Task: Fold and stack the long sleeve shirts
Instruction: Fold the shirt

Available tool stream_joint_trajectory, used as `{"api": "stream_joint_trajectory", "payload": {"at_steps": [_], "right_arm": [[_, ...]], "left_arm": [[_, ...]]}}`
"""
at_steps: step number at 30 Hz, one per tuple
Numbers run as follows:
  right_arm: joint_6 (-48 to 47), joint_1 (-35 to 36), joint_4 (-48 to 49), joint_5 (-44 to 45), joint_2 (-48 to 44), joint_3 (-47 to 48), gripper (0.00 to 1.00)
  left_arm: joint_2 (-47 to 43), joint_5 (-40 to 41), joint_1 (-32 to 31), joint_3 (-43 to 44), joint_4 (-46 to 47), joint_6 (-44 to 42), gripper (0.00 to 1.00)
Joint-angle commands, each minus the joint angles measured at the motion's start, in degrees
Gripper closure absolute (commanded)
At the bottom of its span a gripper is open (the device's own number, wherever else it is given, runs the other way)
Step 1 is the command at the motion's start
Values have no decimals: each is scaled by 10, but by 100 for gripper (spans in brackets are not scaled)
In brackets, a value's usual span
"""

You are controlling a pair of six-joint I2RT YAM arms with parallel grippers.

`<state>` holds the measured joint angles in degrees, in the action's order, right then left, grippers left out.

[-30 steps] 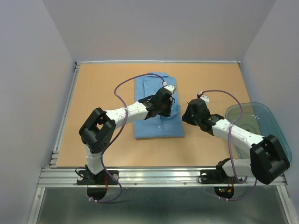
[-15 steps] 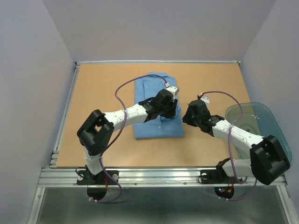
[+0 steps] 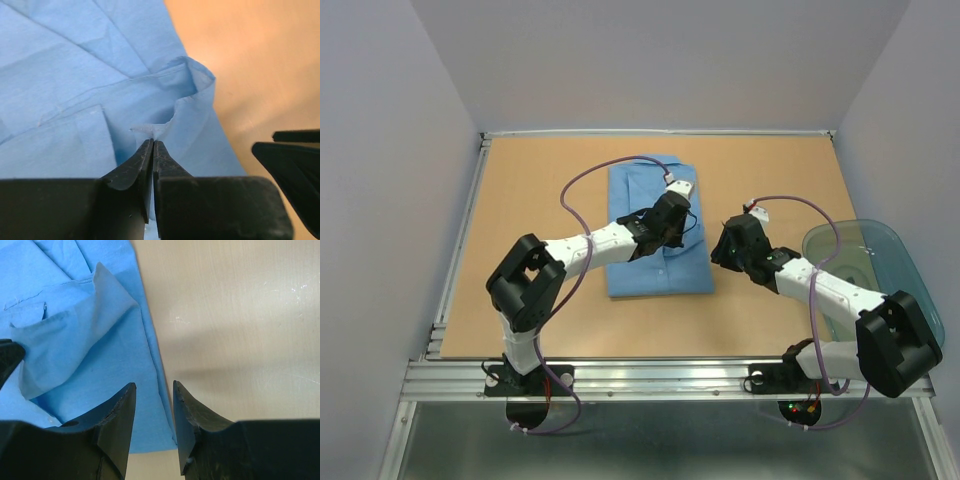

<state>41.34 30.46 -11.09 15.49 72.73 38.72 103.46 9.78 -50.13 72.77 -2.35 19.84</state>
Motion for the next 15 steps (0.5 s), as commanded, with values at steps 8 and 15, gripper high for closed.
{"api": "stream_joint_trajectory", "payload": {"at_steps": [8, 15], "right_arm": [[-13, 0, 20, 9, -17, 0, 59], [-49, 0, 21, -12, -8, 43, 59]], "left_arm": [[10, 135, 13, 51, -34, 1, 41], [-42, 148, 27, 27, -50, 32, 17]]}}
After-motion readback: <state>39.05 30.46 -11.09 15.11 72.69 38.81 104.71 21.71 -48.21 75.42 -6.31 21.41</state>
